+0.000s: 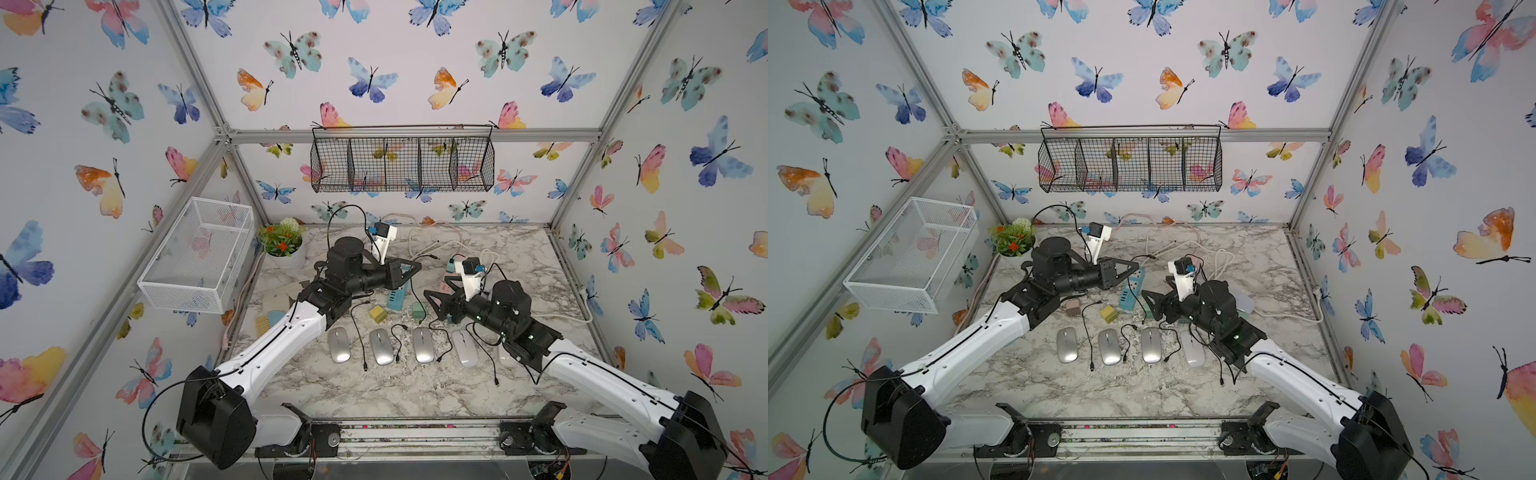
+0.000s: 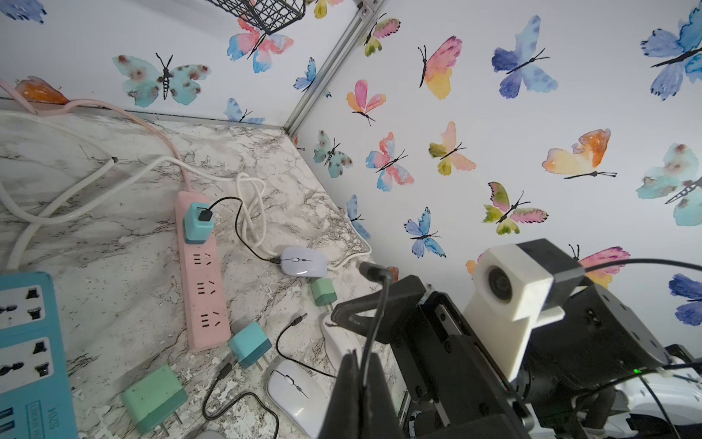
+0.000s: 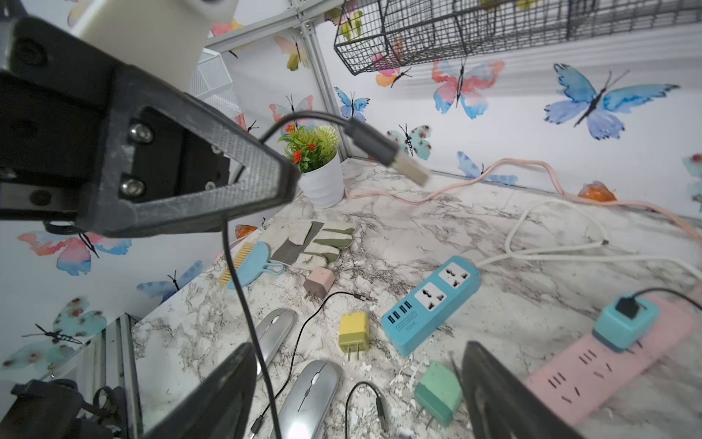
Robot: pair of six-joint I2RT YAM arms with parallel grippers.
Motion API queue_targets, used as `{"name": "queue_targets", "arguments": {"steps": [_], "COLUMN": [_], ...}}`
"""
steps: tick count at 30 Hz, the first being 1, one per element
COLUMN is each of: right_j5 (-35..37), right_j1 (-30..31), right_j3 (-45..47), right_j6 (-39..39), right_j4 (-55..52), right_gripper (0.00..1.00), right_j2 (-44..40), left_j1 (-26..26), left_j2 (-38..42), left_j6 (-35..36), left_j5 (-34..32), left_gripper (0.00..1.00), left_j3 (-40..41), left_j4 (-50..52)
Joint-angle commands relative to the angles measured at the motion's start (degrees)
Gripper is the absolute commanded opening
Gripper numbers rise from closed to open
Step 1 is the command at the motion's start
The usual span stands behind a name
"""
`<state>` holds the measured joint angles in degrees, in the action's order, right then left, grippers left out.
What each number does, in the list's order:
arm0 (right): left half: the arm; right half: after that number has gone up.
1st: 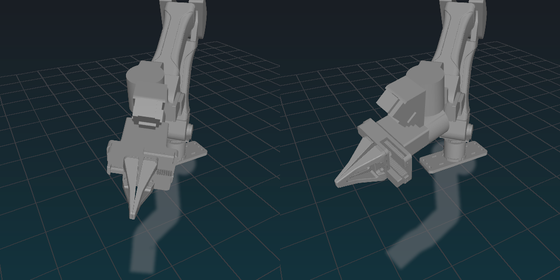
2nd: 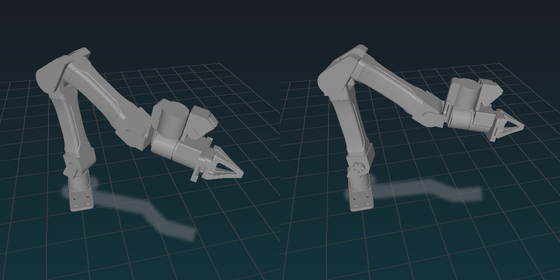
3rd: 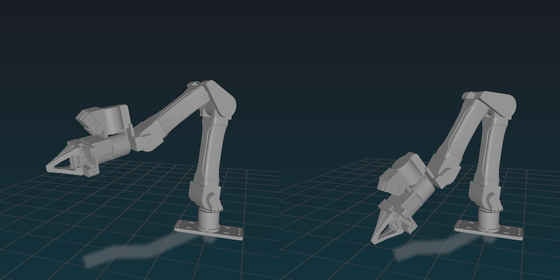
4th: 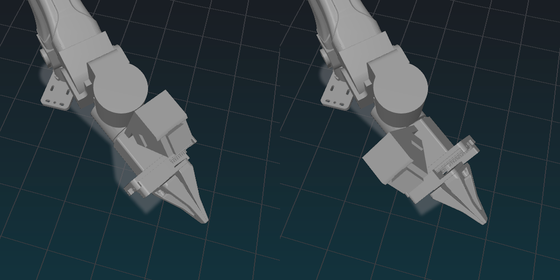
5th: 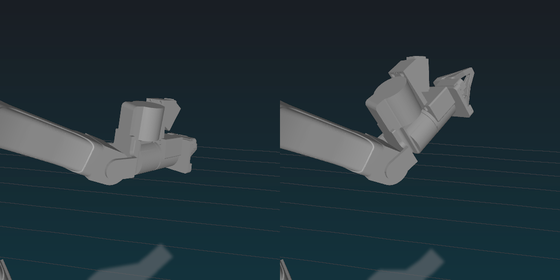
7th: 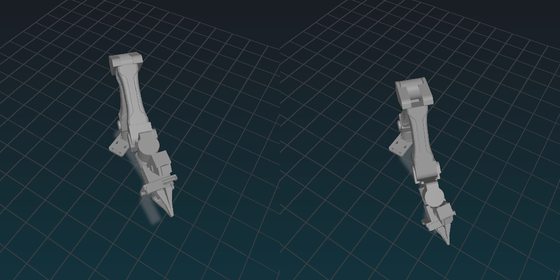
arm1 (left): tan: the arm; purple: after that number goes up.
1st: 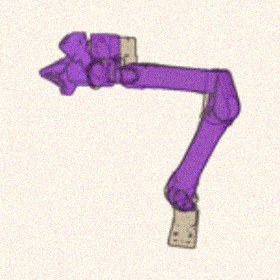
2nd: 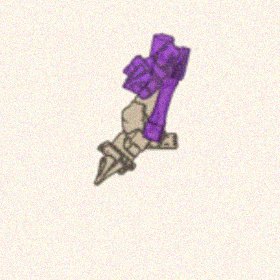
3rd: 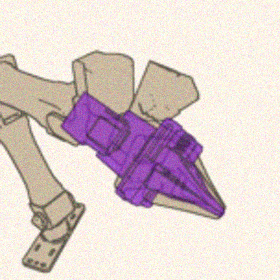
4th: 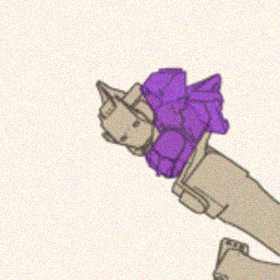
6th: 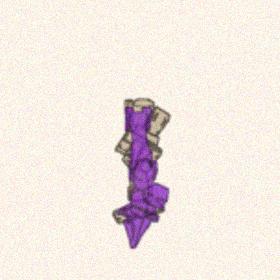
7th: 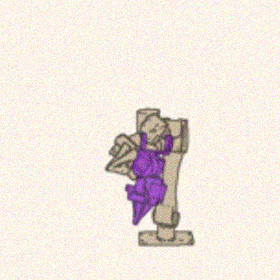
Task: Unplug the wireless mouse
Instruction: Place the power cord at the center of the board.
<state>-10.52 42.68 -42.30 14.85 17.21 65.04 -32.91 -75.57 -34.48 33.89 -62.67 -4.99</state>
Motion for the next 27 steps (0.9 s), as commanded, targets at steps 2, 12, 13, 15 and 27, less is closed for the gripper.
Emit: {"name": "queue_targets", "arguments": {"steps": [2, 12, 13, 15, 27], "right_j5": [-2.7, -5.1, -5.0, -4.9, 3.2], "right_j1": [2.4, 3.6, 3.7, 3.7, 3.8], "right_j3": [-3.4, -5.4, -5.3, -5.2, -4.1], "right_j6": [-3.4, -3.2, -3.1, -3.0, -1.9], "right_j4": [3.5, 6.1, 6.3, 6.4, 1.8], "right_gripper": [0.79, 0.45, 0.38, 0.3, 0.01], "right_j2": [3.2, 8.2, 8.2, 8.2, 5.0], "left_j1": [-0.8, -1.7, -1.6, -1.7, -1.5], "left_j2": [-0.5, -0.4, -0.2, -0.1, 1.3], "left_j6": [-0.1, 0.3, 0.4, 0.7, 2.5], "left_j5": [1.1, 1.0, 1.0, 1.0, -2.5], "left_gripper": [0.0, 0.0, 0.0, 0.0, 0.63], "left_j3": [-1.3, -1.2, -1.2, -1.2, -1.6], "left_j4": [-1.1, -1.0, -1.0, -0.7, 0.4]}}
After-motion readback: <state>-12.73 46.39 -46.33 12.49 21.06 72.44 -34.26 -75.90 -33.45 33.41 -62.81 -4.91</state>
